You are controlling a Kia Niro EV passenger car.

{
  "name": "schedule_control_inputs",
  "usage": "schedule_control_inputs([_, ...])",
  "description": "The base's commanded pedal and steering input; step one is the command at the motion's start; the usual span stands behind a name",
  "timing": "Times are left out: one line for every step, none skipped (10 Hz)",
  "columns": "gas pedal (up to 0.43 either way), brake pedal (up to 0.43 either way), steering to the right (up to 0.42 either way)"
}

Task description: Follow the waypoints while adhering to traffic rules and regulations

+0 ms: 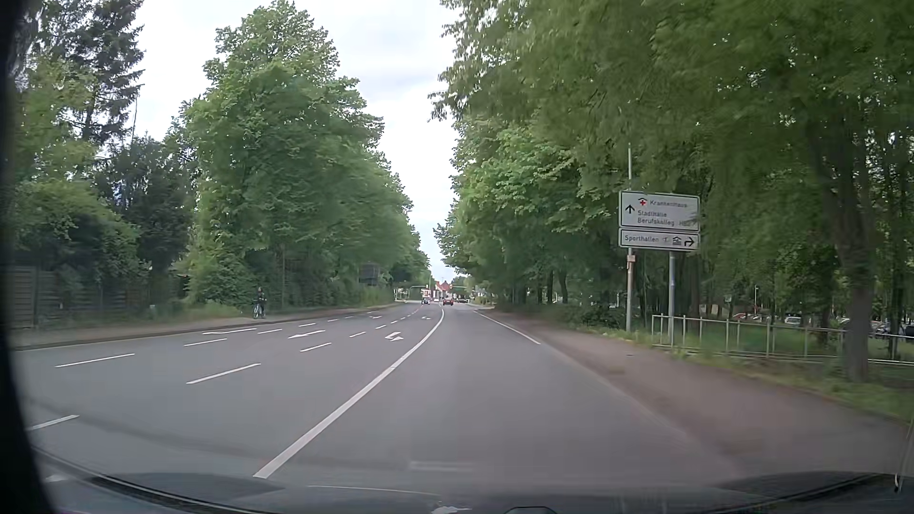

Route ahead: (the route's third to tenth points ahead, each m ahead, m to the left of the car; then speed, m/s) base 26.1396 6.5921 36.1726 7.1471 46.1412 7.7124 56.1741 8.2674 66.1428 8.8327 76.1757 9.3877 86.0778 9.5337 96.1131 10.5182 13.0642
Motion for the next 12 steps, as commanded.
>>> schedule_control_inputs([0.197, 0.0, -0.007])
schedule_control_inputs([0.197, 0.0, -0.006])
schedule_control_inputs([0.197, 0.0, -0.006])
schedule_control_inputs([0.197, 0.0, -0.007])
schedule_control_inputs([0.197, 0.0, -0.007])
schedule_control_inputs([0.197, 0.0, -0.006])
schedule_control_inputs([0.197, 0.0, -0.006])
schedule_control_inputs([0.197, 0.0, -0.006])
schedule_control_inputs([0.197, 0.0, -0.006])
schedule_control_inputs([0.197, 0.0, -0.007])
schedule_control_inputs([0.197, 0.0, -0.006])
schedule_control_inputs([0.197, 0.0, -0.007])
